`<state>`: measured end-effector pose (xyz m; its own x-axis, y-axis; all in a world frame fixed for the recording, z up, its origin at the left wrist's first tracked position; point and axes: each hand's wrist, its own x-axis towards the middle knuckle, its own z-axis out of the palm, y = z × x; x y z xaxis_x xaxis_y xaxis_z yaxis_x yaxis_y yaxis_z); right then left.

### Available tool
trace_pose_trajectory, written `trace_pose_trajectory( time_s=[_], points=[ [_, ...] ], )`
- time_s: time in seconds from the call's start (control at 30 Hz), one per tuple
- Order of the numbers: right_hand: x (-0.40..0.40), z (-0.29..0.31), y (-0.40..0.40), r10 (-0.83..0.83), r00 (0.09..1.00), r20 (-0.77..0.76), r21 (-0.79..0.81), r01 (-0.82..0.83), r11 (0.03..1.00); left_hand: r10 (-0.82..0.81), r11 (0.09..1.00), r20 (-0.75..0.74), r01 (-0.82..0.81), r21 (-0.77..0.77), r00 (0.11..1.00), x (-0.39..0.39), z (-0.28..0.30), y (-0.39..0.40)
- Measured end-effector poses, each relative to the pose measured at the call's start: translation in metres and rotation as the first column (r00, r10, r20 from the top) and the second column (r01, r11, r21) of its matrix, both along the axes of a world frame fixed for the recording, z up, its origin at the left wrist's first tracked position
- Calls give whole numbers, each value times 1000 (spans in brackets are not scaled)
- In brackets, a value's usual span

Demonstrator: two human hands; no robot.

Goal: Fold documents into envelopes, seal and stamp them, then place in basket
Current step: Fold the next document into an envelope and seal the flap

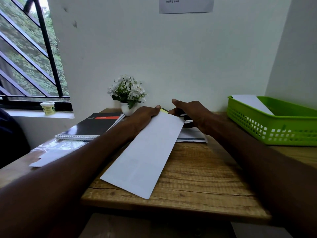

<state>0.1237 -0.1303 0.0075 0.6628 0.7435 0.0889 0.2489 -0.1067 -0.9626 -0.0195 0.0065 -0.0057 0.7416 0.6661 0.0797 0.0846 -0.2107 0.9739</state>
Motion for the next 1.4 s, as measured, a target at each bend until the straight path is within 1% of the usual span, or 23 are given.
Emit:
trace_pose_trajectory(
  time_s=[0.1,0.2,0.3,0.43,0.5,0.6,0.67,0.77,0.87,0.93,1.0,1.13,1.3,1.4],
  points=[
    [-4,1,-1,11,999,30,-32,-10,999,-27,999,5,26,47,1000,0,-1,-3],
    [-7,1,-2,17,998,59,-55,-14,998,-26,988,-4,27,155,1000,1,-3,-4],
    [-7,2,-2,23,998,62,-82,-17,996,-21,982,15,18,187,1000,2,-3,-4],
    [-7,2,1,28,996,89,-127,-17,992,-18,961,-6,19,274,1000,1,-2,-5],
    [-8,3,3,43,995,86,-146,-30,989,-23,956,3,22,293,1000,1,-2,-5],
    [-10,3,5,50,994,94,-174,-33,984,-11,956,11,8,292,1000,1,-2,-6],
    [-10,2,4,50,993,104,-184,-30,982,-14,967,20,8,255,1000,1,-2,-5],
    [-9,1,3,41,995,88,-151,-27,988,-37,990,0,37,135,999,-1,-2,-5],
    [-6,1,2,-8,998,66,-101,15,995,-77,997,-3,77,0,997,-3,-2,-6],
    [-4,2,1,-24,999,44,-96,28,995,-92,995,7,93,-35,996,-3,-3,-6],
    [-3,3,0,-21,999,31,-106,24,994,-72,997,16,72,-2,997,-2,-3,-7],
    [-5,6,-2,-3,1000,27,-128,7,992,-14,993,16,12,121,1000,-1,1,-8],
    [-7,7,-2,37,999,-16,-182,-40,982,-13,990,31,8,137,999,0,-1,-7],
    [-6,6,-1,23,999,-37,-134,-28,991,0,994,57,-6,111,998,1,-2,-6]
  ],
)
